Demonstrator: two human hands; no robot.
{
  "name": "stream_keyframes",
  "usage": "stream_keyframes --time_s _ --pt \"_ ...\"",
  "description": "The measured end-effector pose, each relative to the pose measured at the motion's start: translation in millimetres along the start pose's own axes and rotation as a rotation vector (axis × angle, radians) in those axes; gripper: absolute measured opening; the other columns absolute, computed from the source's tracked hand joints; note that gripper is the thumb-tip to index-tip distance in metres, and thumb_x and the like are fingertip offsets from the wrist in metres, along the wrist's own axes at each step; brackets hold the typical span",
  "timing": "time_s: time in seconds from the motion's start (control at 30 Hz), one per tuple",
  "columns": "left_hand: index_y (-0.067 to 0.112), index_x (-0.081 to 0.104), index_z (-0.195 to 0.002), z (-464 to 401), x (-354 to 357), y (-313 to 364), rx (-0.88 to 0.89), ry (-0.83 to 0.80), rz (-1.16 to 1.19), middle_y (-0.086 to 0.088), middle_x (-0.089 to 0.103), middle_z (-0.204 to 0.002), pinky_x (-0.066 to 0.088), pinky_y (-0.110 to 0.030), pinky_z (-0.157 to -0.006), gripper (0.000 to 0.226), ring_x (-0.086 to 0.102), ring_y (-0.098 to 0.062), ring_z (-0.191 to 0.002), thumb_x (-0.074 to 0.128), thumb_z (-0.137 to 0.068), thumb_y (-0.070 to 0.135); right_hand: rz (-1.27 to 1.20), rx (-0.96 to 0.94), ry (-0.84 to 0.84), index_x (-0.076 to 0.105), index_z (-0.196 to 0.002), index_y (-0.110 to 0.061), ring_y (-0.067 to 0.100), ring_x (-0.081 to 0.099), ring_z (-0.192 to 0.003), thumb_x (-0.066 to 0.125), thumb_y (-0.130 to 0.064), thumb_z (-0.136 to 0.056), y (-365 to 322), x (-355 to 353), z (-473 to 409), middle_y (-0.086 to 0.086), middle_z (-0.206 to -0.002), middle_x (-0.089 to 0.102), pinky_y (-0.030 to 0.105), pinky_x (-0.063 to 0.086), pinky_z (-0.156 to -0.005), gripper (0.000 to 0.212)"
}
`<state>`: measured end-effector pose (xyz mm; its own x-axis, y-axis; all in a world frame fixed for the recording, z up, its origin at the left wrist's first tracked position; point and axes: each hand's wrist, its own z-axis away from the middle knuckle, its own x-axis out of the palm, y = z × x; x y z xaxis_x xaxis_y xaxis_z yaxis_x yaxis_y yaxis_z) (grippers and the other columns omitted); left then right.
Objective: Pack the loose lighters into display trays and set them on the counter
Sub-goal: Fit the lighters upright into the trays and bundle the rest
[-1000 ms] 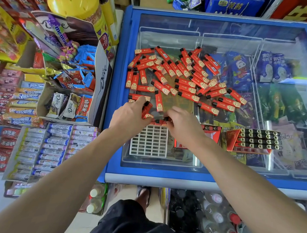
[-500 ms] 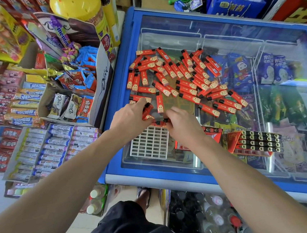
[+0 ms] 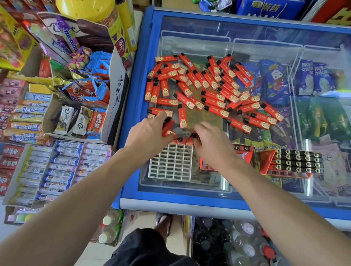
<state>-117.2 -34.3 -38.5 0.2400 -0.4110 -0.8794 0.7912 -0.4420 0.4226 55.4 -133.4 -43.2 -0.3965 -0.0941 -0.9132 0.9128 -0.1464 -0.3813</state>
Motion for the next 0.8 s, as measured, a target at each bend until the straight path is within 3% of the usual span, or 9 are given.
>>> stream_keyframes --time_s 0.27,0.6,0.8 --pt "0.022 0.047 -0.107 -1.5 0.3 -0.3 0.002 0.002 0.001 0.001 0.062 -0.081 0.05 -0.038 -0.061 0.033 0.061 -0.025 -0.072 0.064 -0.093 0.046 0.039 -0.039 -0.001 0.062 -0.106 -0.003 0.032 0.063 -0.082 0.063 0.001 -0.092 -0.2 3.0 2.2 0.006 -0.097 0.052 0.045 0.053 -0.063 0.015" --pt "0.024 0.042 -0.103 -4.9 1.7 -0.4 0.019 0.002 0.007 0.002 0.061 -0.081 0.045 -0.034 -0.058 0.032 0.06 -0.022 -0.069 0.064 -0.093 0.045 -0.015 -0.022 0.024 0.062 -0.103 -0.005 0.028 0.06 -0.089 0.061 -0.003 -0.094 2.3 -1.3 -1.1 0.005 -0.098 0.055 0.047 0.055 -0.071 0.009" --pt "0.026 0.039 -0.102 -4.8 2.6 -1.4 0.014 -0.005 0.007 0.002 0.061 -0.083 0.043 -0.034 -0.058 0.031 0.059 -0.023 -0.07 0.063 -0.094 0.045 0.015 -0.058 0.018 0.064 -0.106 -0.004 0.03 0.063 -0.084 0.061 -0.004 -0.094 5.2 4.3 3.2 0.006 -0.098 0.055 0.045 0.054 -0.064 0.013"
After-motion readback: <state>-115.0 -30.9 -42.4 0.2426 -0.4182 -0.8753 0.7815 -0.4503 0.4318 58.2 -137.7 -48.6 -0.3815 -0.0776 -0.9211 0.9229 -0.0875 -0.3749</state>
